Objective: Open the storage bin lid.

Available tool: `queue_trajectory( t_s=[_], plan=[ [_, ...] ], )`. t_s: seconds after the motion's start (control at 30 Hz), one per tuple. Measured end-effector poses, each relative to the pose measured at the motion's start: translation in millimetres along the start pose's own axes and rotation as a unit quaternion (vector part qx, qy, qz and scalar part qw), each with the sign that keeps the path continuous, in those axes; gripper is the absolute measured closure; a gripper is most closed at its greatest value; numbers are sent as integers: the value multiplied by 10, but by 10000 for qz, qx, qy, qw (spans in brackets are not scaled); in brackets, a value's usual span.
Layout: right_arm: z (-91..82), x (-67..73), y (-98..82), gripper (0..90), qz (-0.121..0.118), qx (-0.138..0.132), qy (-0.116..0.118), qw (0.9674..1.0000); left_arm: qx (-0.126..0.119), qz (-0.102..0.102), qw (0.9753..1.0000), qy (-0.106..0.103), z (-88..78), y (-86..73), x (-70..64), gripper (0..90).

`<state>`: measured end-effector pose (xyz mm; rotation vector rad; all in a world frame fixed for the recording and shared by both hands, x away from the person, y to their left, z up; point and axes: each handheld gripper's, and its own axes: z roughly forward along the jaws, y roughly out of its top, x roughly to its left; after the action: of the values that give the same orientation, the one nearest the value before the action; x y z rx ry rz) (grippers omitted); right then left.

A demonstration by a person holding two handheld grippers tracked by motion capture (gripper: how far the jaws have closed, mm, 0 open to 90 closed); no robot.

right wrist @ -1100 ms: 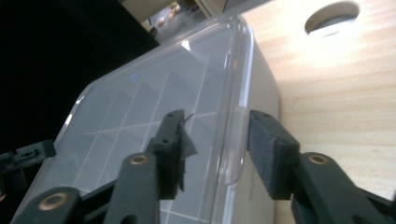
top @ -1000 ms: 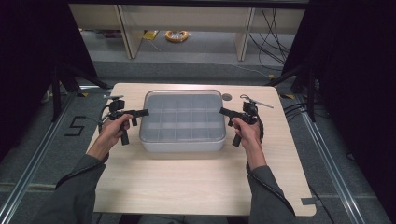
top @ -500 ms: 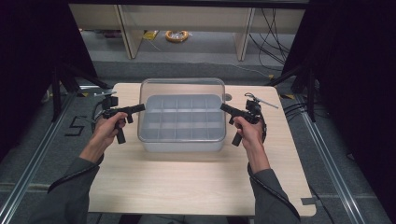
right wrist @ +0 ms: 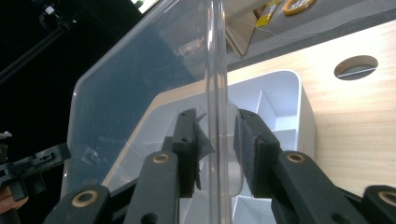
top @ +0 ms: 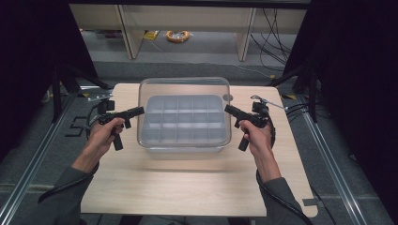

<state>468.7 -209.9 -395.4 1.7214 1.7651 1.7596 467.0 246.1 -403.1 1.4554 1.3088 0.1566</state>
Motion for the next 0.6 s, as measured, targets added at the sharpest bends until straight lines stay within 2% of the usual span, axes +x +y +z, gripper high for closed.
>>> queue_trajectory(
  t_s=[0.33,0.4,0.43,0.47,0.6],
  plan=[
    [-170,-67,-167,702,67,38,-6,10000,98,78,9999,-77,-80,-198,-98,645],
    [-213,-68,-213,700,222,70,18,9997,64,100,9999,-102,-103,-245,-122,646],
    [-235,-72,-238,699,233,80,5,9997,133,176,9997,-112,-116,-262,-123,646],
    [-243,-94,-254,698,79,44,-24,10000,102,157,9998,-96,-114,-304,-140,644],
    [-324,-116,-356,698,104,95,-6,9999,218,195,9995,-130,-138,-404,-148,645]
  ],
)
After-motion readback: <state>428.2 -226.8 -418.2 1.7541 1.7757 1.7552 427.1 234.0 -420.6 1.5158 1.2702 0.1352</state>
